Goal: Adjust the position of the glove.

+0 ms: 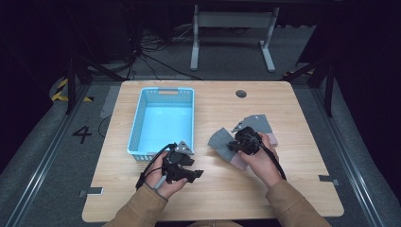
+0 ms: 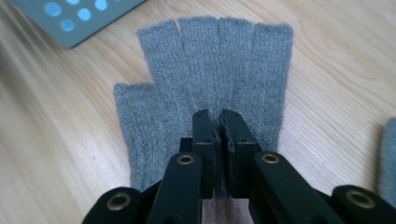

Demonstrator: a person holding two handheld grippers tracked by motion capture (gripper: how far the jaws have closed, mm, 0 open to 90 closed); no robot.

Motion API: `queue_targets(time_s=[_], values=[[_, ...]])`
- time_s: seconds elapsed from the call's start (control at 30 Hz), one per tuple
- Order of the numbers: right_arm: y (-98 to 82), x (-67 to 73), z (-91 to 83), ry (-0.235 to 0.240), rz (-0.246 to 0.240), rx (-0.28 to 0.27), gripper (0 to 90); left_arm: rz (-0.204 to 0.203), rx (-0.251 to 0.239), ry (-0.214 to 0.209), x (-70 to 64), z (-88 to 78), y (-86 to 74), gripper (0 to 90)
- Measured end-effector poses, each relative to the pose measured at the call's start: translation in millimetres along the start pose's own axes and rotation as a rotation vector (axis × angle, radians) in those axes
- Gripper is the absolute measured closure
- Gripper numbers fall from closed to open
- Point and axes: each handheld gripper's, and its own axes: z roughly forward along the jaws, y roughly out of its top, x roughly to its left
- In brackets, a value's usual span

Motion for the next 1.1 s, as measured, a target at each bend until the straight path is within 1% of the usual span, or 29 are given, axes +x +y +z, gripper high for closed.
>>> queue_targets(time_s=[0.07,0.17,0.27,0.4,0.43,0.5,0.53,0.63,0.77,0.83,1.03,1.1], values=[[-1.5,0.7,-7.7,0.009,-0.001,-0.01,85.2,0.007,-0.002,0.0,-0.5,1.4,2.4,45.8],[-5.0,1.0,-19.7,0.034,-0.008,-0.022,85.2,0.016,0.002,-0.007,-1.5,4.3,6.1,44.9],[-9.3,1.4,-29.4,0.043,-0.04,-0.023,85.2,0.027,0.003,-0.016,-1.9,6.5,9.8,44.8],[-15.2,2.2,-39.0,0.065,-0.073,-0.019,85.1,0.039,-0.005,-0.021,-1.4,7.0,15.0,44.7],[-16.6,2.5,-40.8,0.069,-0.078,-0.02,85.1,0.033,-0.011,-0.023,-1.9,7.5,15.9,44.7],[-19.1,3.1,-43.9,0.073,-0.086,-0.018,85.1,0.046,-0.009,-0.025,-1.3,7.3,18.7,44.6],[-20.6,3.4,-45.6,0.077,-0.085,-0.015,85.1,0.046,-0.012,-0.026,-1.1,7.2,19.6,44.5],[-23.5,4.4,-48.0,0.085,-0.101,-0.012,85.1,0.047,-0.022,-0.027,0.9,5.1,22.0,44.5],[-27.0,7.4,-48.3,0.12,-0.161,-0.008,84.9,0.042,-0.028,-0.03,1.9,4.7,23.7,44.5],[-28.4,9.1,-47.2,0.129,-0.179,0.001,84.9,0.049,-0.026,-0.031,1.9,5.3,24.7,44.5],[-32.0,12.1,-41.7,0.16,-0.208,0.024,85.0,0.05,-0.027,-0.036,1.2,6.0,26.0,44.5],[-33.3,13.6,-38.6,0.177,-0.228,0.03,85.0,0.05,-0.027,-0.034,1.7,5.3,26.1,44.5]])
